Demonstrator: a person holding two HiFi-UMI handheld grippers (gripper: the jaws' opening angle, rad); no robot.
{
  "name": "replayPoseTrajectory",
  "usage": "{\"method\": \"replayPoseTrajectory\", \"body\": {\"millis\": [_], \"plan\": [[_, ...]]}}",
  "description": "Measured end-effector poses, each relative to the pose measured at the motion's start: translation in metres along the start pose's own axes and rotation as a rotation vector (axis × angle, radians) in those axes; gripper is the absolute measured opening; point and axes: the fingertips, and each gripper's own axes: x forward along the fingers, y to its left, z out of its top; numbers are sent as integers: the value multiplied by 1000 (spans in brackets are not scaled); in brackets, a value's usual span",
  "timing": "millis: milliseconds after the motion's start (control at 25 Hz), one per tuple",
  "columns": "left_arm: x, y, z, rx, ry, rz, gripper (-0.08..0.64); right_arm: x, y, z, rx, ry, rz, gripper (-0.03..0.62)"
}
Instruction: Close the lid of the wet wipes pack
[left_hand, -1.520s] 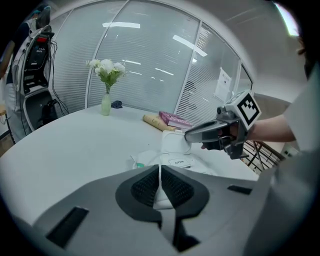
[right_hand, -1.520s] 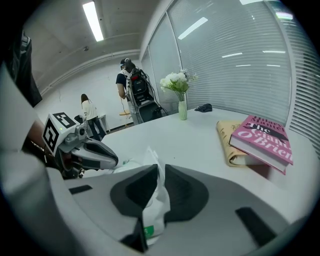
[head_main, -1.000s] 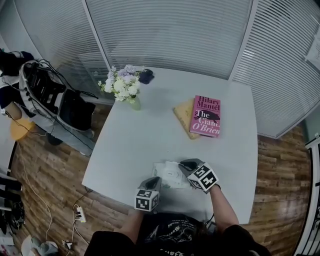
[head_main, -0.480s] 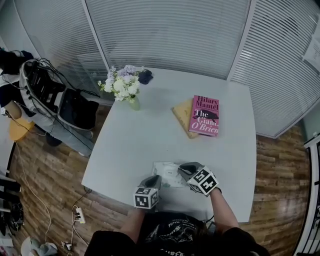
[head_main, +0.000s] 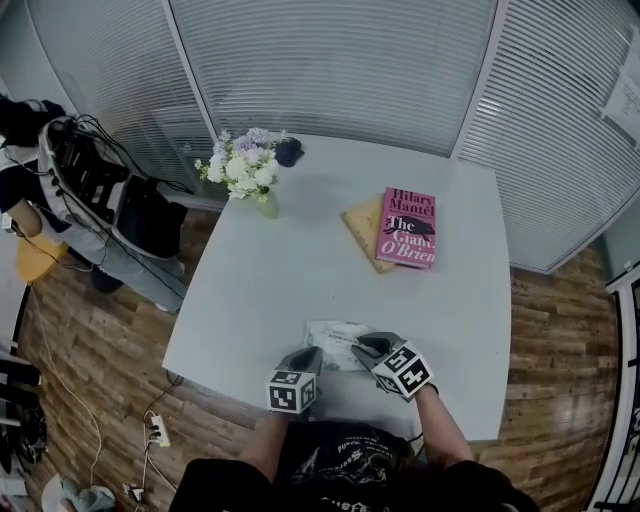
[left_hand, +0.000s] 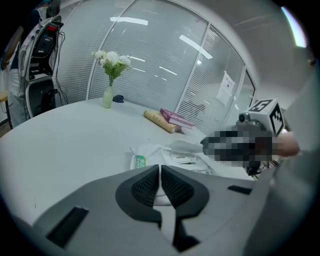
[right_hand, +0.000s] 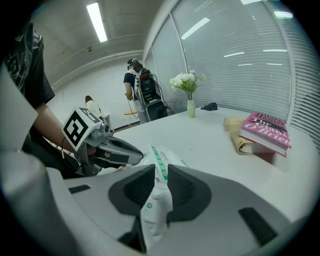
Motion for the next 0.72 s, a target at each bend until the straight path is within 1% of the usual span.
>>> {"method": "replayPoseTrajectory", "body": {"millis": [160, 360, 560, 720], "plan": [[1, 1, 0, -1, -2, -6, 15, 3, 3, -4, -5, 15, -1, 83], [1, 2, -1, 4, -1, -10, 15, 7, 8, -10, 53, 33, 5, 87], [1, 3, -1, 14, -1, -31, 15, 16, 14, -19, 69, 72, 2, 78], [3, 2, -2, 25, 0, -34, 15, 20, 13, -23, 100, 78, -10, 69]]}}
